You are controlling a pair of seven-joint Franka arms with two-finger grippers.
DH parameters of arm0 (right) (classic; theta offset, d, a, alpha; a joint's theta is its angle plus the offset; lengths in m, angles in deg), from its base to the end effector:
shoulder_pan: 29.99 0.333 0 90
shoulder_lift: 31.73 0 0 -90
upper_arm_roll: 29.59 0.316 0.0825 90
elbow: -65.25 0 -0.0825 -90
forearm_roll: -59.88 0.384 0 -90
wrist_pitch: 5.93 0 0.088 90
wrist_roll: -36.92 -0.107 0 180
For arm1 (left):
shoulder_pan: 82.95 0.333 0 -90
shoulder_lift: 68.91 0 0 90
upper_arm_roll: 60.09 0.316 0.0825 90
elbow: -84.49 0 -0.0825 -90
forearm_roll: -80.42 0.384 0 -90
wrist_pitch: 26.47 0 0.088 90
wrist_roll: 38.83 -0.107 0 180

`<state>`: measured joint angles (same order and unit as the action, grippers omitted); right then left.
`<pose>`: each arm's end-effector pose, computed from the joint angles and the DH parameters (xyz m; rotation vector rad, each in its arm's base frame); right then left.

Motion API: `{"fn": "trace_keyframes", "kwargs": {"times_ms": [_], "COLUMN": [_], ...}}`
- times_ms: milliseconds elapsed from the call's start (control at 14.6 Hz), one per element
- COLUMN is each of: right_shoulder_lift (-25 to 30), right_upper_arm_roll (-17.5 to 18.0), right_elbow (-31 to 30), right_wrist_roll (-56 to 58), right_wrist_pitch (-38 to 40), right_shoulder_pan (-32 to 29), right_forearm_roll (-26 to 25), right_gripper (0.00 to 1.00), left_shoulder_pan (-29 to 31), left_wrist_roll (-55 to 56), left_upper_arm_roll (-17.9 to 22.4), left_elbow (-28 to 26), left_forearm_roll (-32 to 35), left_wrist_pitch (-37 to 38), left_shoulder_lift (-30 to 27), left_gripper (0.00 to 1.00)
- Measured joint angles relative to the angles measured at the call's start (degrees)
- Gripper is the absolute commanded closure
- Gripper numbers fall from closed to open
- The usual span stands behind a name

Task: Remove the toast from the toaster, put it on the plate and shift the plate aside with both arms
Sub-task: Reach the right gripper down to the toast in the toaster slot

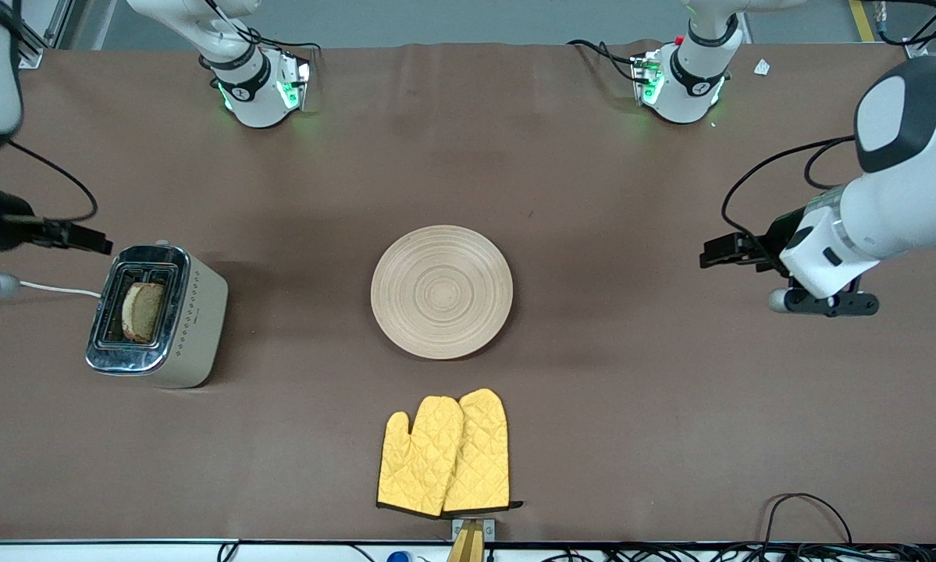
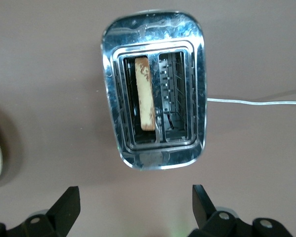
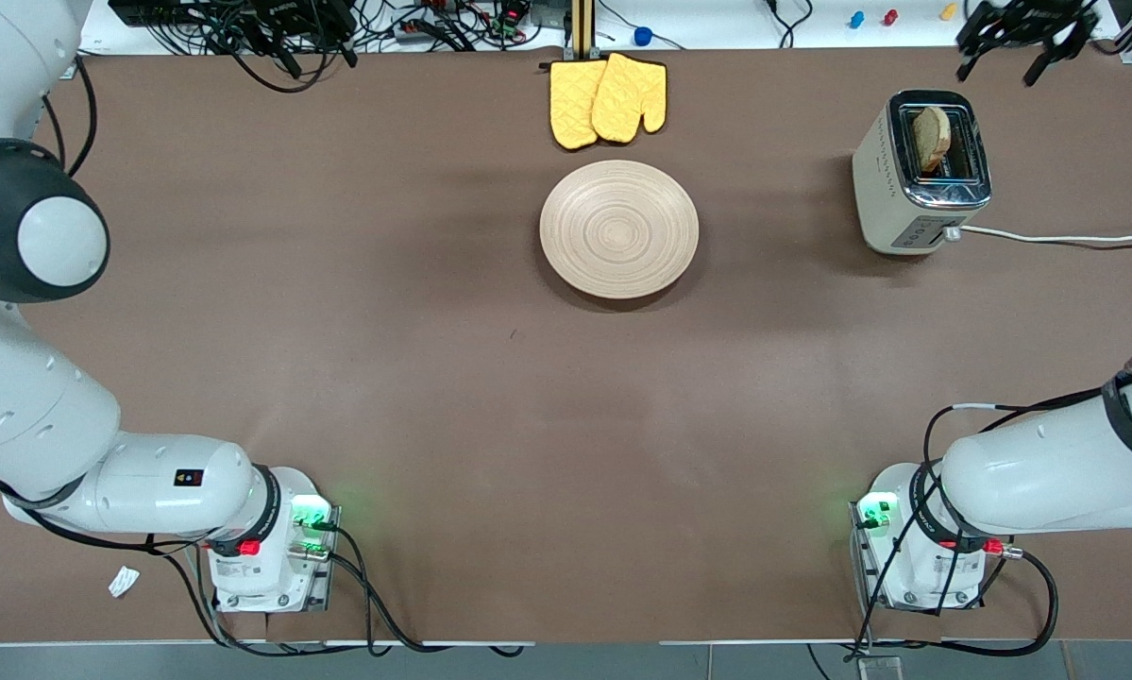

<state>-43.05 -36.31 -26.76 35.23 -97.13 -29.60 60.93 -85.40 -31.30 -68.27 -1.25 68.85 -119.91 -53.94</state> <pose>0.5960 -0.0591 0.4960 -3.1127 0.2221 0.3294 0.6150 -0.1263 0.5136 2.9171 -0.0391 -0.2345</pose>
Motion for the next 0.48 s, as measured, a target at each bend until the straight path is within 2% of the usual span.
{"fn": "trace_keyframes", "kwargs": {"times_ms": [275,412,480], "right_shoulder_lift": [-7.6,-10.1,-11.0], "right_upper_arm_roll": [0.0,0.0,0.0], "right_elbow": [-0.1,-0.1,-0.1], "right_wrist_roll": [0.0,0.0,0.0], "right_wrist_pitch": [-7.1,-9.5,-10.2], "right_shoulder_pan": [0.0,-0.1,-0.1], "right_forearm_roll": [0.0,0.2,0.2], "right_gripper": [0.0,0.11,0.21], "left_shoulder_pan": [0.2,0.5,0.6], "left_wrist_roll": [0.0,0.0,0.0], "left_upper_arm_roll": [0.1,0.2,0.2], "left_elbow": [0.2,0.2,0.2], "left_forearm_roll": [-0.1,-0.1,-0.1], "left_wrist_pitch": [-0.5,-0.5,-0.5], "left_shoulder_lift": [0.7,1.1,1.4], "left_gripper": [0.0,0.0,0.0]}}
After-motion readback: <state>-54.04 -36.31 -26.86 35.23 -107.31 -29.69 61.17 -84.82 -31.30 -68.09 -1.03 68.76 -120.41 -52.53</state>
